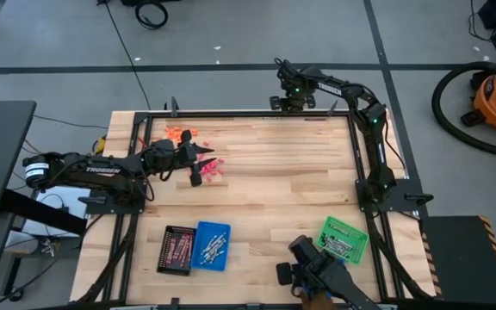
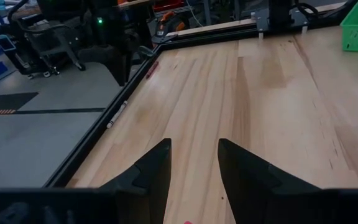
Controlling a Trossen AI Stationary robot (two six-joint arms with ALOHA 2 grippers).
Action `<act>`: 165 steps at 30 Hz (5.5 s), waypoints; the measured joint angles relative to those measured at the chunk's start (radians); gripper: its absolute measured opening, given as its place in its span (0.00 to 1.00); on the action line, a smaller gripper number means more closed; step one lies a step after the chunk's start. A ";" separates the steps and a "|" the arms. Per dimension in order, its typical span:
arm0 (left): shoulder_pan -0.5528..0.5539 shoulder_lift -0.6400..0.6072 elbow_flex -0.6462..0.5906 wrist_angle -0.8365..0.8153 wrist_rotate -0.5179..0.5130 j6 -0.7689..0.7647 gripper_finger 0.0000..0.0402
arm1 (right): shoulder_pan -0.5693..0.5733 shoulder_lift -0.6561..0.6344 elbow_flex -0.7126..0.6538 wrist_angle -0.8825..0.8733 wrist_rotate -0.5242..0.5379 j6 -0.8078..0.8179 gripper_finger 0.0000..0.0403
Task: Sort crayons
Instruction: Put the white crayon into the left blue bin
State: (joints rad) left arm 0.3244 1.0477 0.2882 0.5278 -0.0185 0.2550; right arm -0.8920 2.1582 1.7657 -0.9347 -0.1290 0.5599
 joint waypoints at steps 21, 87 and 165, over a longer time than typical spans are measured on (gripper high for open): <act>0.000 0.000 0.000 -0.008 0.000 -0.001 0.35 | -0.035 0.000 0.000 -0.271 0.052 -0.102 0.27; 0.000 0.000 0.000 0.022 0.000 0.022 0.35 | -0.175 0.144 0.215 -0.466 0.091 -0.309 0.05; 0.000 0.000 0.000 0.043 -0.002 0.055 0.35 | -0.122 0.211 0.231 -0.508 0.222 -1.005 0.37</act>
State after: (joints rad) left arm 0.3244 1.0477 0.2886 0.5708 -0.0204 0.3103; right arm -1.0138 2.3695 1.9968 -1.4428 0.0932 -0.4453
